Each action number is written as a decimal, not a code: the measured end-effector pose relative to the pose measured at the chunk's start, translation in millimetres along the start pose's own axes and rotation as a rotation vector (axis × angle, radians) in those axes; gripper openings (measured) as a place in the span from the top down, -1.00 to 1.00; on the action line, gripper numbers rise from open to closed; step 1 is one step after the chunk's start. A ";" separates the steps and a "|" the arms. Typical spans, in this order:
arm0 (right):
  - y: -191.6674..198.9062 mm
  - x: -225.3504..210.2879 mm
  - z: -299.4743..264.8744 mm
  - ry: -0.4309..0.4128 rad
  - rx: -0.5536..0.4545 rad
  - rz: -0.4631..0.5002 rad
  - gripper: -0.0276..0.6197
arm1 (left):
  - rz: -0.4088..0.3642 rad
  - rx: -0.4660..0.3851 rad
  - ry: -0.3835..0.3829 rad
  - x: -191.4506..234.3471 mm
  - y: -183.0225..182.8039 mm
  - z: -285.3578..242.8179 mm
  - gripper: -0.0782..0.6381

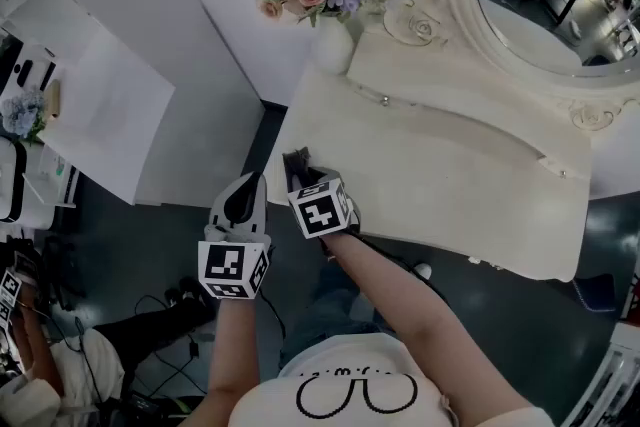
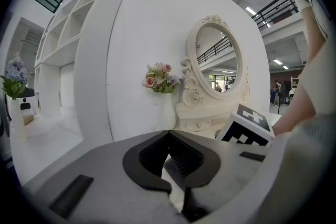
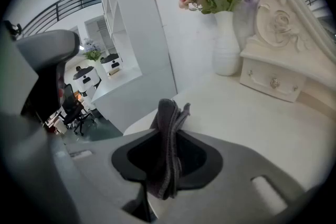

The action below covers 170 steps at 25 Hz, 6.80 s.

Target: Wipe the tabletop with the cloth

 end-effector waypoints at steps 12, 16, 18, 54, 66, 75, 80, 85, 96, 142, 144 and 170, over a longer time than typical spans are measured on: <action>34.8 -67.2 41.5 0.039 0.005 -0.030 0.64 | -0.004 -0.011 0.079 -61.8 -8.6 -40.2 0.79; 48.3 -93.7 57.4 0.066 0.001 -0.050 0.64 | 0.000 -0.010 0.122 -88.2 -7.7 -56.3 0.79; 56.4 -106.1 65.8 0.079 0.000 -0.060 0.64 | -0.003 -0.012 0.143 -101.2 -8.2 -63.0 0.79; 228.5 -343.8 254.7 0.345 0.030 -0.327 0.64 | -0.088 -0.004 0.421 -322.5 -31.2 -144.8 0.79; 290.3 -421.9 319.6 0.384 0.044 -0.420 0.63 | -0.117 0.008 0.483 -395.2 -27.2 -163.6 0.79; 334.8 -474.5 365.7 0.437 0.051 -0.465 0.63 | -0.138 0.005 0.539 -453.5 -27.1 -183.5 0.79; 358.0 -501.9 390.2 0.464 0.053 -0.499 0.63 | -0.145 0.008 0.560 -479.9 -27.3 -193.0 0.79; 375.1 -521.3 408.0 0.479 0.059 -0.495 0.63 | -0.146 0.014 0.583 -505.9 -25.4 -202.8 0.79; 423.6 -577.5 462.4 0.601 0.090 -0.515 0.63 | -0.153 0.020 0.605 -542.5 -31.7 -210.1 0.79; 134.8 -330.5 549.9 0.910 -0.682 -0.037 0.64 | -0.306 -0.311 0.480 -367.1 -143.8 -45.3 0.79; 124.2 -313.6 544.7 0.893 -0.683 -0.003 0.64 | -0.285 -0.340 0.458 -353.9 -151.3 -35.3 0.79; 111.8 -227.8 575.3 0.830 -0.789 0.067 0.65 | -0.220 -0.481 0.373 -340.5 -183.2 56.0 0.79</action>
Point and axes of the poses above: the fingertips, and each gripper's own axes: z backward along the fingers, x to its left, y out of its underside, the point moved 2 cm from there along z, backward along the fingers, and after that the axes turned 8 degrees about y, right-handed, at the moved point
